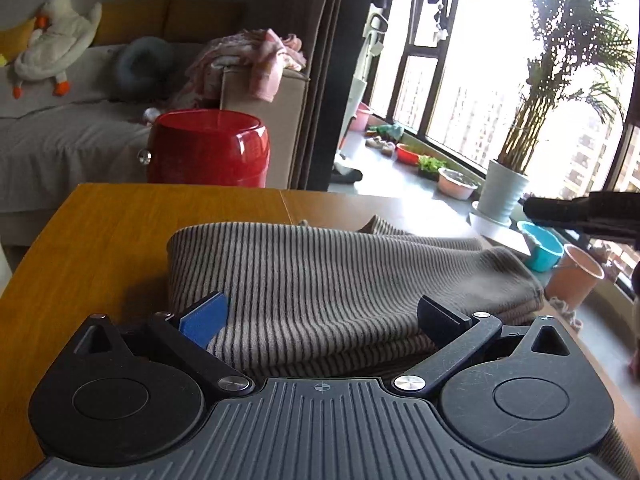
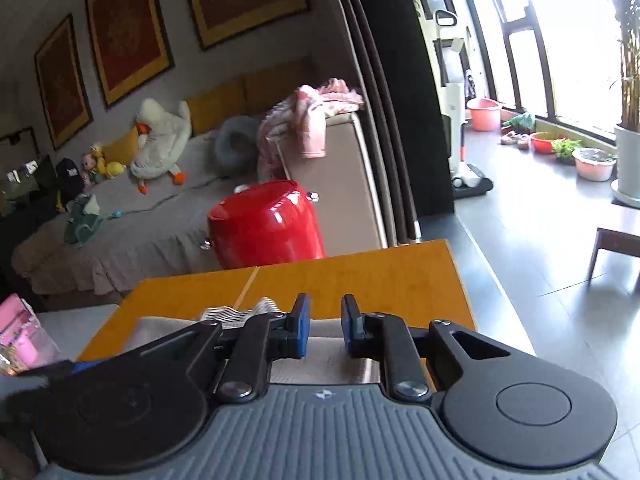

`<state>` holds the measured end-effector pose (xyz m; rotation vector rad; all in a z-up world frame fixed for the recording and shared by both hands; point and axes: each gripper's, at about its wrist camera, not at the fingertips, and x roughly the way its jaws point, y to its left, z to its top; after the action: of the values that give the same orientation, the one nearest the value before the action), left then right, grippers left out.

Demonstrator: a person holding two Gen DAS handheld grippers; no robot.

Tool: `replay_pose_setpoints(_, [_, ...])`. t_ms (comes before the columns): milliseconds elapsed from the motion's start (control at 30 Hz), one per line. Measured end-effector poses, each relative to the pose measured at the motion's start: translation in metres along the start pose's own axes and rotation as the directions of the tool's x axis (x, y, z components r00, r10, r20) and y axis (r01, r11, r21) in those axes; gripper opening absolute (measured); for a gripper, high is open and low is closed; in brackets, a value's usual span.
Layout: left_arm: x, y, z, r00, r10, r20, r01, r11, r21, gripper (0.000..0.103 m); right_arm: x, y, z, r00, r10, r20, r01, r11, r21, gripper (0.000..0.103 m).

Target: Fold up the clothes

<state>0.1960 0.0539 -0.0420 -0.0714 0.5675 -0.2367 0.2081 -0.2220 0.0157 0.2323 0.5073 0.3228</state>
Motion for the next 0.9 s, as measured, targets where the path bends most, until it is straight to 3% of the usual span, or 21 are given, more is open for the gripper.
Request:
replay_pose_setpoints(100, [0.001,0.006,0.000,1.000,0.003,-0.018,-0.004,0.999,-0.032,0.103,0.013,0.007,-0.007,0.996,0.060,-0.067,-0.057,0.997,0.043,0.027])
replay_pose_setpoints(167, [0.002,0.012,-0.001,0.999,0.014,-0.030,-0.016,0.999,-0.051,0.103,0.031,0.009,-0.027,0.988,0.029,-0.153,-0.024,0.999,0.036,0.028])
replay_pose_setpoints(267, [0.001,0.019,-0.001,0.999,0.006,-0.032,-0.008,0.997,-0.075,0.103,0.040,0.004,-0.050,0.991,0.016,-0.134,-0.013,1.000,0.018,0.029])
replay_pose_setpoints(400, [0.000,0.015,-0.002,0.999,0.020,-0.031,-0.022,0.998,-0.061,0.103,0.040,0.009,-0.050,0.990,-0.005,-0.144,0.003,1.000,-0.015,0.030])
replay_pose_setpoints(633, [-0.001,0.012,-0.002,0.999,0.026,-0.031,-0.028,0.998,-0.053,0.103,0.039,0.020,-0.056,0.991,-0.023,-0.134,0.010,0.995,-0.102,0.041])
replay_pose_setpoints(900, [-0.009,0.014,-0.006,0.999,0.027,-0.042,-0.029,0.999,-0.046,0.103,0.034,0.014,-0.057,0.991,0.008,-0.132,-0.017,0.997,-0.071,0.041])
